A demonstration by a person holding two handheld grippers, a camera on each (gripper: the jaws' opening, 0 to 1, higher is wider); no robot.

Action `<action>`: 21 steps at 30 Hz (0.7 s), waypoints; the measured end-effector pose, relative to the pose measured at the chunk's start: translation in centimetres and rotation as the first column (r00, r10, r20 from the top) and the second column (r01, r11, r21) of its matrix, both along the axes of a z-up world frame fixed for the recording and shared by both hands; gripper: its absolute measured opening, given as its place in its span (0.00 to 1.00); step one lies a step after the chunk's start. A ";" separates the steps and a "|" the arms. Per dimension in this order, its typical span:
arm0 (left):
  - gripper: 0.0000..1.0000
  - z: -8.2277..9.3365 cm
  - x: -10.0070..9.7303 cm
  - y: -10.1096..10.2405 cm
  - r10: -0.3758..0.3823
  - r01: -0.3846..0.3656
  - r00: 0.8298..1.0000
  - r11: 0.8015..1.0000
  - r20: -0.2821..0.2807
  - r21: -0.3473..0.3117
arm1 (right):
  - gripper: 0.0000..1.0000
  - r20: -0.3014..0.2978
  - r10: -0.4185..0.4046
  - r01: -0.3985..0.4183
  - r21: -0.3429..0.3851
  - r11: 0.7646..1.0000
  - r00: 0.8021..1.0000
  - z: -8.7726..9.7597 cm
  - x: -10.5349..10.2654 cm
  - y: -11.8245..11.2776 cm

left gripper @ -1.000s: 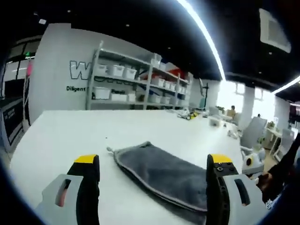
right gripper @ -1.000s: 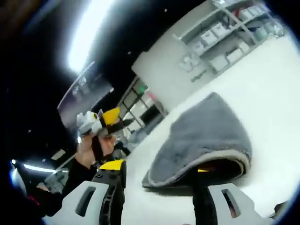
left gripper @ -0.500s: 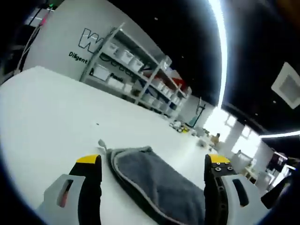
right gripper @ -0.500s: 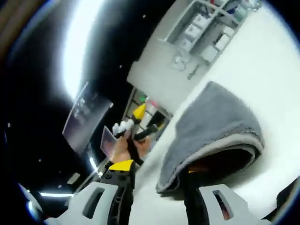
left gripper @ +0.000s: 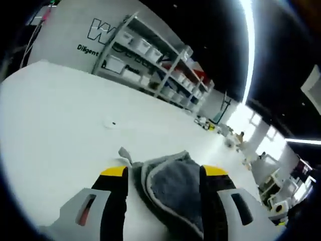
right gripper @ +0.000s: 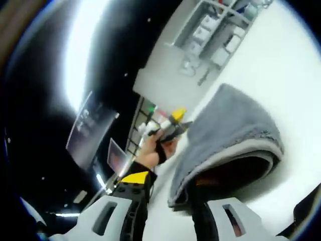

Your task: Open the folded towel by lifting each exposed corner and separating the folded layers until the towel lies flat within the target outline without major curled edges

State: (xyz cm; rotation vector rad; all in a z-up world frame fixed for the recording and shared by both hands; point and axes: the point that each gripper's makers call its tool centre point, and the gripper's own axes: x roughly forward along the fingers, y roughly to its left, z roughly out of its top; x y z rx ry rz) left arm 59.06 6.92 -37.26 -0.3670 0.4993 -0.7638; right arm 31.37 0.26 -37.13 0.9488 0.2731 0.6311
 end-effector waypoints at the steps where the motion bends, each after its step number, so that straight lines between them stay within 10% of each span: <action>1: 0.55 -0.3 0.2 0.2 0.004 -0.004 1.000 1.000 -0.003 0.009 | 0.28 0.002 -0.001 0.001 0.000 1.000 1.000 0.0 0.0 0.0; 21: 0.19 -2.4 1.6 -0.5 -0.004 0.000 0.999 0.991 0.034 0.132 | 0.16 -0.028 0.016 -0.015 0.037 0.999 0.999 -0.2 -0.3 0.4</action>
